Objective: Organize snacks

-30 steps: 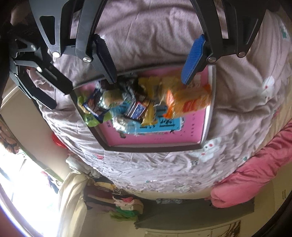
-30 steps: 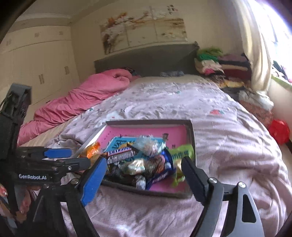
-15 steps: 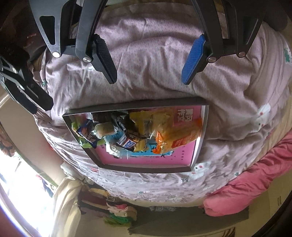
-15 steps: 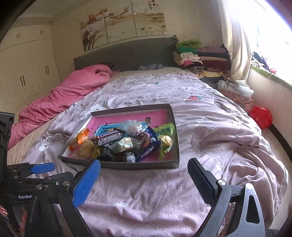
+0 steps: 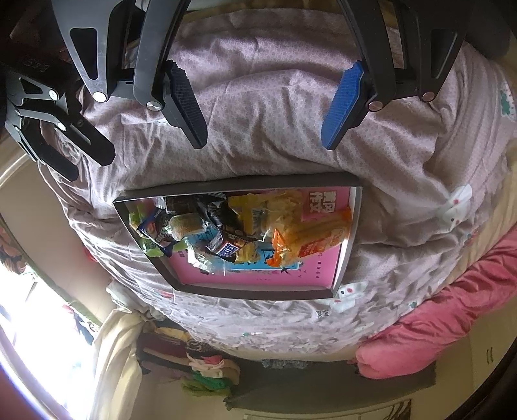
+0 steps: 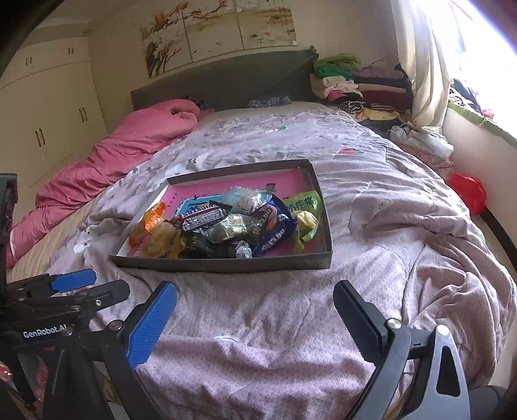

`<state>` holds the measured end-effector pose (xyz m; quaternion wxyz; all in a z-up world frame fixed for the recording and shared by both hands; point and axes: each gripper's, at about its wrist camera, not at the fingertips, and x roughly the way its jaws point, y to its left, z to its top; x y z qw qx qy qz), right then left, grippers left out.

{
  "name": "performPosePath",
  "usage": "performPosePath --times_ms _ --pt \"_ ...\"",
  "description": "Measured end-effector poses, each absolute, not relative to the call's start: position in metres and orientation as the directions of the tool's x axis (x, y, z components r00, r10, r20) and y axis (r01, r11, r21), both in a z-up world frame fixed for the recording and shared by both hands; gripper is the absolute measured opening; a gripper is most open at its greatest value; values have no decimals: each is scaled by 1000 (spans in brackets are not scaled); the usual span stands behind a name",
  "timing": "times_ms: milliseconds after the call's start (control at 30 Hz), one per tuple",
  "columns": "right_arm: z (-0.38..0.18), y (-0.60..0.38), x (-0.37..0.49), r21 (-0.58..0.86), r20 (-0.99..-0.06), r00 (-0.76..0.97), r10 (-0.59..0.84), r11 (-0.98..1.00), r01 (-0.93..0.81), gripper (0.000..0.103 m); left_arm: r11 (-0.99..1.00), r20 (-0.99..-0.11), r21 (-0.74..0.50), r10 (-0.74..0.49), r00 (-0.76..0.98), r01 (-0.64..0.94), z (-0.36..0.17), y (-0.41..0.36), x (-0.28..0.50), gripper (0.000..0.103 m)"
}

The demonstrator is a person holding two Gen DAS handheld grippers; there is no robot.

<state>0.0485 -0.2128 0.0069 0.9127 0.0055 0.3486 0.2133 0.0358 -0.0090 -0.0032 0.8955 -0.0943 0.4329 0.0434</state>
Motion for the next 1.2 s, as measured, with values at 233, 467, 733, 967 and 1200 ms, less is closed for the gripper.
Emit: performPosePath --times_ms 233,467,733,967,1200 --pt "9 -214 48 172 -615 667 421 897 -407 99 978 -773 -133 -3 634 -158 2 -7 33 75" --pt "5 -213 52 183 -630 652 422 897 -404 99 978 -774 -135 -3 633 -160 3 -6 32 75" --pt "5 -213 53 180 -629 655 419 898 -401 99 978 -773 -135 -3 634 -159 3 -5 32 75" --pt "6 -216 54 178 -624 666 410 904 -389 99 979 -772 -127 3 636 -159 3 -6 33 75" --pt "5 -218 55 179 -624 669 404 907 -381 99 978 -773 -126 7 634 -165 3 -6 32 75"
